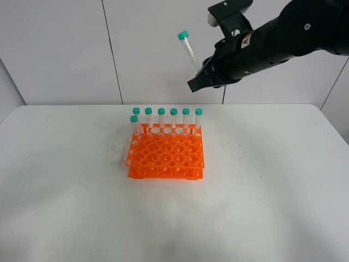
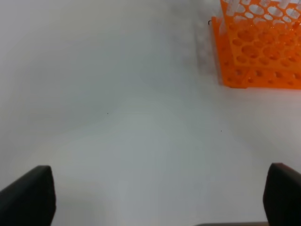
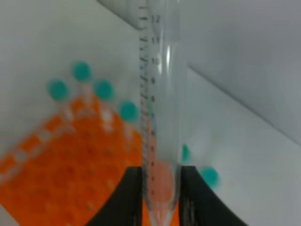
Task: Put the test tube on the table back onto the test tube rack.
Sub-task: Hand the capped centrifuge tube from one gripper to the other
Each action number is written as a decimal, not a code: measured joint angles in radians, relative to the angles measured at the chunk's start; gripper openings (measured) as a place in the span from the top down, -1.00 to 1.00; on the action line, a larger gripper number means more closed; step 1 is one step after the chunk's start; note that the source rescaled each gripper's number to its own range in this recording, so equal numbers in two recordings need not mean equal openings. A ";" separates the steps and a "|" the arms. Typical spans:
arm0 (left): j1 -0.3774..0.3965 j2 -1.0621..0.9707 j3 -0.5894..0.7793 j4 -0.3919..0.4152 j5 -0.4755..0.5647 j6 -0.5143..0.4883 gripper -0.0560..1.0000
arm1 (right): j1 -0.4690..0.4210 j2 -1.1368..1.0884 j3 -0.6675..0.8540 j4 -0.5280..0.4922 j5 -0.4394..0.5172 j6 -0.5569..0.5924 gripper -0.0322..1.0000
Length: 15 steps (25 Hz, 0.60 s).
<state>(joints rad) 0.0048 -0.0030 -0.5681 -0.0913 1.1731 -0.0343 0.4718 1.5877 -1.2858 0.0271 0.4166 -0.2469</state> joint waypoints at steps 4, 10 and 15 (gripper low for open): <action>0.000 0.000 0.000 0.000 0.000 0.000 -1.00 | 0.097 -0.001 0.002 0.030 -0.128 0.004 0.94; 0.000 0.000 0.000 0.000 0.000 0.000 -1.00 | 0.193 -0.001 0.059 0.038 -0.292 0.009 0.94; 0.000 0.000 0.000 0.000 0.000 0.000 -1.00 | 0.207 -0.002 0.161 0.053 -0.424 0.011 0.94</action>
<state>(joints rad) 0.0048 -0.0030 -0.5681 -0.0913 1.1731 -0.0343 0.6789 1.5858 -1.1250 0.0801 -0.0079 -0.2360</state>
